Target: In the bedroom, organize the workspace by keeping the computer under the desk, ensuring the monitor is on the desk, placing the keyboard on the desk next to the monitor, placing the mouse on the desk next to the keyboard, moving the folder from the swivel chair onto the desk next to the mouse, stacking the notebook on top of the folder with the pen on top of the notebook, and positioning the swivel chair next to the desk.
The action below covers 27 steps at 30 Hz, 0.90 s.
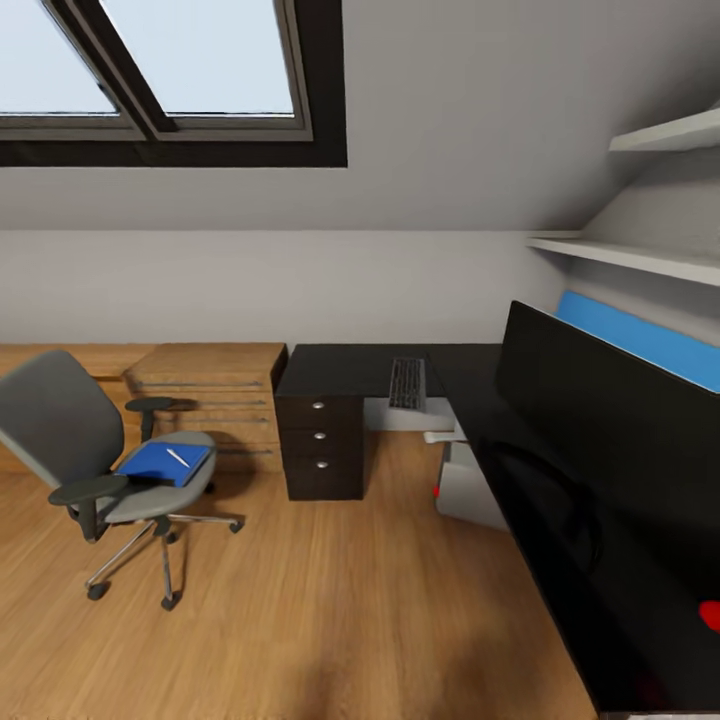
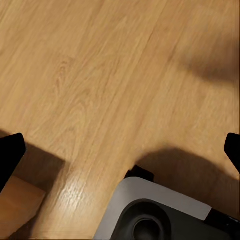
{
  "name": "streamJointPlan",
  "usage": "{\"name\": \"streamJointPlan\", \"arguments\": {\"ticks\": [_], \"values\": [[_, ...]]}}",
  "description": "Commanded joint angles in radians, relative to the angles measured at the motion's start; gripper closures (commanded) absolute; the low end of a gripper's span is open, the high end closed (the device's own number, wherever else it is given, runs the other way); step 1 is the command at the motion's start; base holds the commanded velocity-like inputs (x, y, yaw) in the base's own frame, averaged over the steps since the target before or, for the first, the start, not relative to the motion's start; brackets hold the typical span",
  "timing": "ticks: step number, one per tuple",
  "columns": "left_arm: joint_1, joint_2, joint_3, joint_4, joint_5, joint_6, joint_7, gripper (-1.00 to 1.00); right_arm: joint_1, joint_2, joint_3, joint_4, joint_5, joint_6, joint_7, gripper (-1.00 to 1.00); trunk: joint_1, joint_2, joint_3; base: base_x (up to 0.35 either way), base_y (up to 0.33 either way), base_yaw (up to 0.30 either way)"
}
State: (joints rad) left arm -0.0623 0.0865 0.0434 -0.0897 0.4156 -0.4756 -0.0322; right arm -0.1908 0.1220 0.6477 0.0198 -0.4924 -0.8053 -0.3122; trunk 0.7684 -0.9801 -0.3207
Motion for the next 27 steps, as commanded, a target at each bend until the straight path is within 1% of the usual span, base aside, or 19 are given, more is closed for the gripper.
{"name": "streamJointPlan", "arguments": {"ticks": [1,8,27], "values": [[-0.001,0.000,0.004,0.001,0.000,-0.003,-0.003,-1.00,-0.001,0.001,0.009,0.002,-0.003,-0.002,-0.005,-1.00,0.000,-0.001,-0.001,-0.164,-0.280,-0.008],[-0.001,-0.001,0.004,0.008,0.000,-0.002,-0.003,-1.00,-0.001,0.000,0.007,0.002,-0.003,-0.001,-0.005,-1.00,0.000,-0.001,-0.001,-0.119,-0.301,-0.001],[-0.001,-0.001,0.003,0.012,0.000,0.005,-0.003,-1.00,-0.001,-0.002,0.007,0.002,-0.003,0.000,-0.005,-1.00,0.000,-0.001,-0.001,-0.005,-0.344,0.000]]}}
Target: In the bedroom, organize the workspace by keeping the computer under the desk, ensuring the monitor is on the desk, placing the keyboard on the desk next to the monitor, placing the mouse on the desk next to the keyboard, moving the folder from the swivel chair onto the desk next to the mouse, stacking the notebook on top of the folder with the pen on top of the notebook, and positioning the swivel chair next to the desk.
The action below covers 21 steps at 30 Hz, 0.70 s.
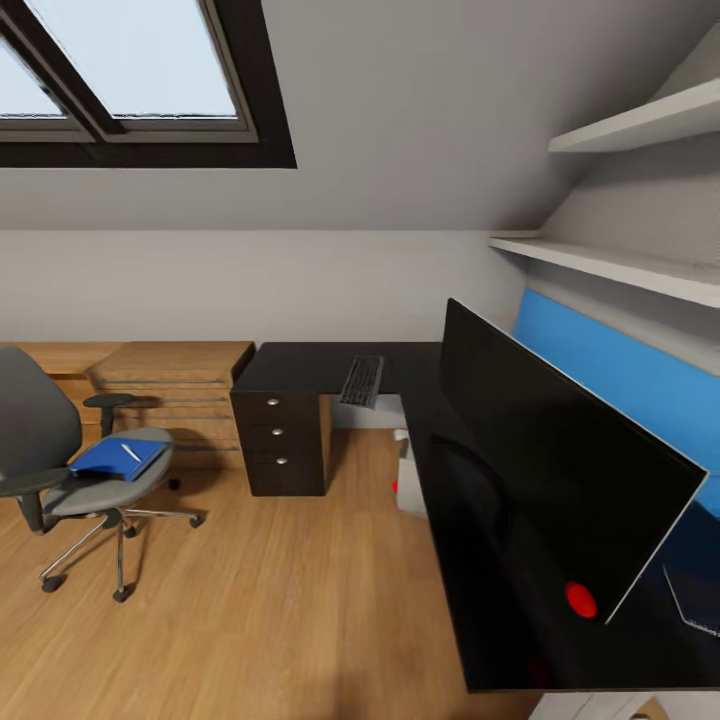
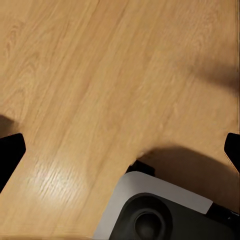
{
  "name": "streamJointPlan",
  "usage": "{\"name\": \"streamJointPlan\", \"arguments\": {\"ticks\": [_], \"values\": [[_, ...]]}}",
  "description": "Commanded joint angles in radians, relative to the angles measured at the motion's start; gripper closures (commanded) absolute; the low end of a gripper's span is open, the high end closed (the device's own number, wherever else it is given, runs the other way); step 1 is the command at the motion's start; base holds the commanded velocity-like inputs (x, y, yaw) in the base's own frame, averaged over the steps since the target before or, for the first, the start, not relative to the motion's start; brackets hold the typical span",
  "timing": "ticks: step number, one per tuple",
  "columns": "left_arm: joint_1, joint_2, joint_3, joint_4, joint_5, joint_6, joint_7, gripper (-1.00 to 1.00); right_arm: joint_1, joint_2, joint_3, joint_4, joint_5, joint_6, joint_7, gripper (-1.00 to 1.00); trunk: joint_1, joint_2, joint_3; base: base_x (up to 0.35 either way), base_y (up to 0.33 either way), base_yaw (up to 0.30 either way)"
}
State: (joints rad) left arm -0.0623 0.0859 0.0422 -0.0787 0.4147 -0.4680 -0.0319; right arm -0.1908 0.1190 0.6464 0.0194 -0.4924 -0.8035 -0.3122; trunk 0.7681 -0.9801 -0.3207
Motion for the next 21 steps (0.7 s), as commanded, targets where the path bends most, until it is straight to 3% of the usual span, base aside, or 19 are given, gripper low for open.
{"name": "streamJointPlan", "arguments": {"ticks": [1,12,21], "values": [[-0.001,0.000,0.004,0.001,0.001,-0.003,-0.003,-1.00,-0.001,0.001,0.009,0.002,-0.003,-0.002,-0.005,-1.00,0.000,-0.001,-0.001,-0.014,-0.348,0.000],[-0.001,-0.003,0.004,0.000,0.001,-0.001,-0.003,-1.00,-0.001,0.001,0.009,0.002,-0.003,-0.001,-0.005,-1.00,0.000,-0.001,-0.001,-0.075,-0.347,0.000],[-0.001,-0.003,0.005,0.000,0.001,-0.002,-0.003,-1.00,-0.001,0.000,0.007,0.001,-0.005,-0.001,-0.003,-1.00,0.000,-0.001,-0.001,-0.208,-0.283,0.000]]}}
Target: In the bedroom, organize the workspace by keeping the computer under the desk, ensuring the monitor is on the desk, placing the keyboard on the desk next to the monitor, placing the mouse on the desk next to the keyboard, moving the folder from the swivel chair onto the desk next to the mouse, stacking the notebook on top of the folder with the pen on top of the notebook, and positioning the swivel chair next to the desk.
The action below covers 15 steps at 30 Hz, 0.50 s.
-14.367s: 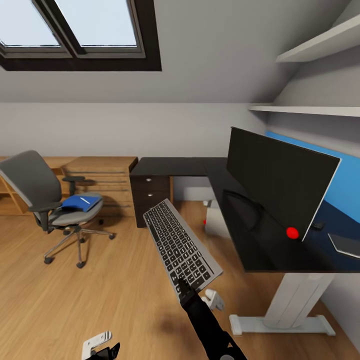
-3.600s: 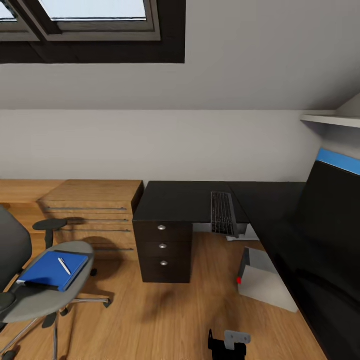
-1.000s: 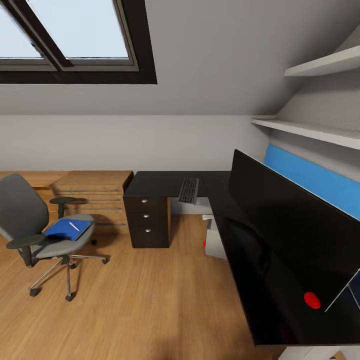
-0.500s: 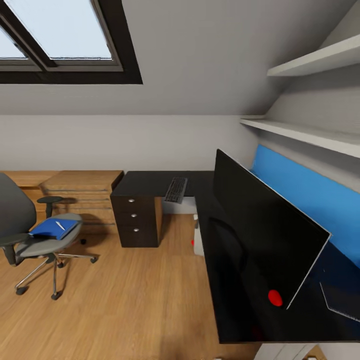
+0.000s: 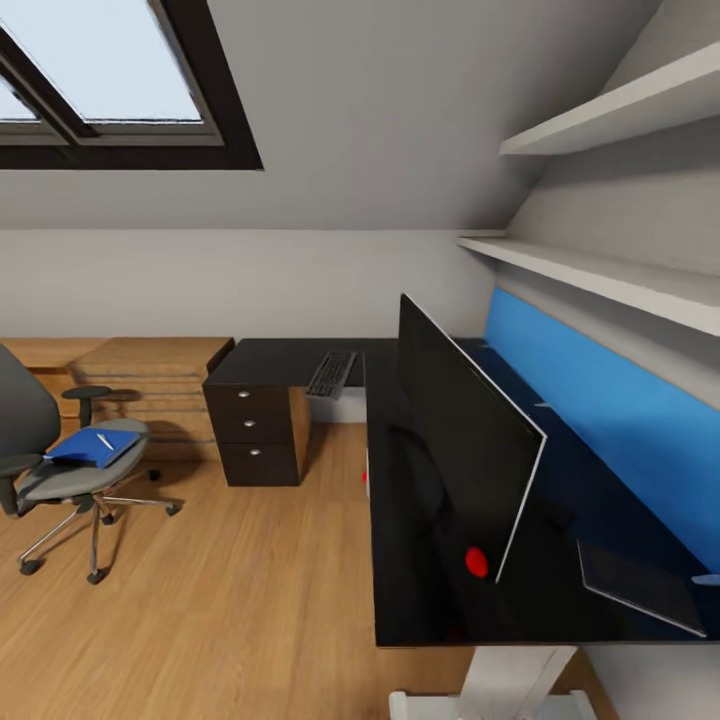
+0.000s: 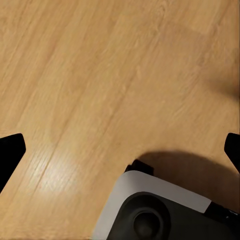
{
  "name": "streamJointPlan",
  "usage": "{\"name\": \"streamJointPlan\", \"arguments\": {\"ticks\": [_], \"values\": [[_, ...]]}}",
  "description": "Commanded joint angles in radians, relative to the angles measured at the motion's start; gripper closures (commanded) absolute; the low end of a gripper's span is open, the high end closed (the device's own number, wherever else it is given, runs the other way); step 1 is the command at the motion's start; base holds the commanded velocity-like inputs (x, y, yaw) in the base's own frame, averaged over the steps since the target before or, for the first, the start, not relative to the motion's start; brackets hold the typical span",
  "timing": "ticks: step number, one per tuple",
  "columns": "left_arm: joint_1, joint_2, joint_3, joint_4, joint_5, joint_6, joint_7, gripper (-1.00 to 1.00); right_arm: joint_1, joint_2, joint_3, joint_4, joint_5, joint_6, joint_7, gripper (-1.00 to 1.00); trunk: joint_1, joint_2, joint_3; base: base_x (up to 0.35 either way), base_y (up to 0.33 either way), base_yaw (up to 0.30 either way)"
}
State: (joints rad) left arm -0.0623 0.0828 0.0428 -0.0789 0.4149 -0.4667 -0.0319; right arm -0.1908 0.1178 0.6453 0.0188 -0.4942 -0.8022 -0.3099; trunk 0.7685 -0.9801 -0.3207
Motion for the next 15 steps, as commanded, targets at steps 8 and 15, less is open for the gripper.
{"name": "streamJointPlan", "arguments": {"ticks": [8,15], "values": [[-0.001,0.000,0.005,0.001,0.002,-0.007,-0.003,-1.00,-0.002,-0.004,0.006,-0.019,-0.004,-0.001,-0.005,-1.00,0.000,-0.001,-0.001,-0.227,-0.264,0.000],[-0.001,0.001,0.005,0.001,0.003,-0.011,-0.002,-1.00,-0.006,-0.093,-0.003,-0.158,-0.029,0.018,-0.010,-1.00,0.000,-0.001,-0.001,-0.228,-0.262,0.000]]}}
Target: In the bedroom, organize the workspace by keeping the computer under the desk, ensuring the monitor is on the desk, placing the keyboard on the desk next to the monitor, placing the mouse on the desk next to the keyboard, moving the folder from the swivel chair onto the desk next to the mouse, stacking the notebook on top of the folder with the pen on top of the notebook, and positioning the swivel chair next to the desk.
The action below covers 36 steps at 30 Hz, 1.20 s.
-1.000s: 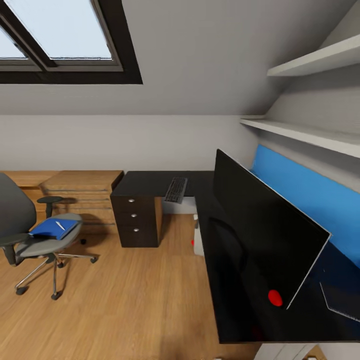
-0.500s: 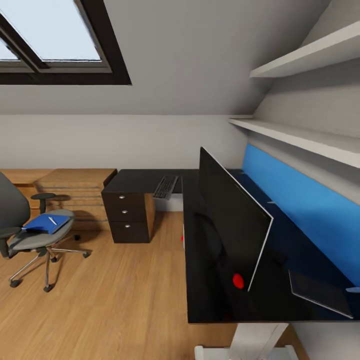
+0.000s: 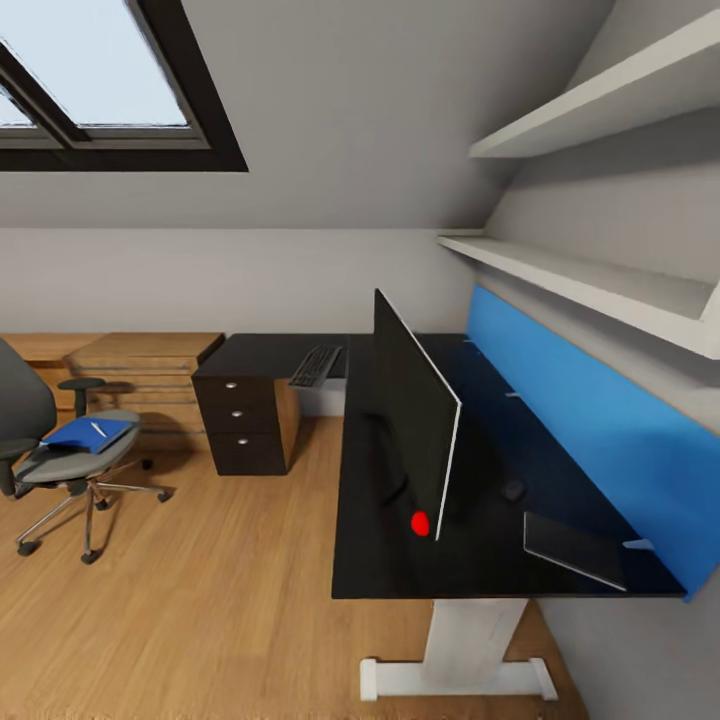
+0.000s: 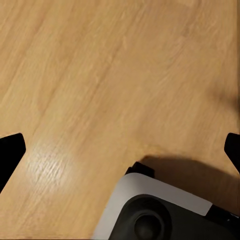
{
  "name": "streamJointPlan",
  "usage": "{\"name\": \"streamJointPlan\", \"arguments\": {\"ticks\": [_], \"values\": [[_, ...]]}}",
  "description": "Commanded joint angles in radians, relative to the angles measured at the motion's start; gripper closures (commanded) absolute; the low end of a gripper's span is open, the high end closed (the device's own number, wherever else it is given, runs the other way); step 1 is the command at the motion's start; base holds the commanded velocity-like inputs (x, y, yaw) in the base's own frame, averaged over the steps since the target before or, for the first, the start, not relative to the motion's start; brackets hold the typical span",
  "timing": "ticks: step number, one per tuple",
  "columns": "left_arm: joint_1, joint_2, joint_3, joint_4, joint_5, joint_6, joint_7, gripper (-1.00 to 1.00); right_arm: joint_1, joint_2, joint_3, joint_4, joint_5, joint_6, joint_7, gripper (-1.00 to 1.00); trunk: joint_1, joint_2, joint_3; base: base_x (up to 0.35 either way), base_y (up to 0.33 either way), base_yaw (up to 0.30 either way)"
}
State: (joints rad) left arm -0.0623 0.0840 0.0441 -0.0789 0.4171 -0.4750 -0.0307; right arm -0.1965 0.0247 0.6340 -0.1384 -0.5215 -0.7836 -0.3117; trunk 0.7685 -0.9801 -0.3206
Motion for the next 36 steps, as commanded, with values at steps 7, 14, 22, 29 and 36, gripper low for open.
{"name": "streamJointPlan", "arguments": {"ticks": [7,14,22,29,36], "values": [[-0.001,0.001,0.004,0.001,0.001,-0.004,-0.003,-1.00,-0.001,-0.079,-0.027,-0.243,-0.129,0.116,-0.014,-1.00,0.000,-0.001,-0.001,-0.156,-0.207,0.000],[-0.001,0.002,0.004,0.001,0.003,-0.003,-0.003,-1.00,0.000,-0.246,-0.110,-0.750,-0.175,0.437,-0.139,-1.00,0.000,-0.001,-0.001,-0.020,-0.032,0.000],[-0.001,0.006,0.007,0.001,0.005,-0.005,-0.002,-1.00,-0.006,-0.326,-0.244,-1.316,-0.214,1.006,-0.477,-1.00,0.000,-0.001,-0.001,-0.001,-0.002,0.000],[-0.001,0.006,0.006,0.001,0.004,-0.005,-0.002,-1.00,-0.164,-0.312,-0.312,-1.270,-0.218,1.202,-0.483,-1.00,0.000,-0.001,-0.001,0.000,0.000,0.000],[-0.001,0.005,0.004,0.000,0.003,-0.005,-0.003,-1.00,-0.320,-0.307,-0.324,-1.049,-0.217,1.228,-0.362,-1.00,0.000,-0.001,-0.001,0.000,0.000,0.000]]}}
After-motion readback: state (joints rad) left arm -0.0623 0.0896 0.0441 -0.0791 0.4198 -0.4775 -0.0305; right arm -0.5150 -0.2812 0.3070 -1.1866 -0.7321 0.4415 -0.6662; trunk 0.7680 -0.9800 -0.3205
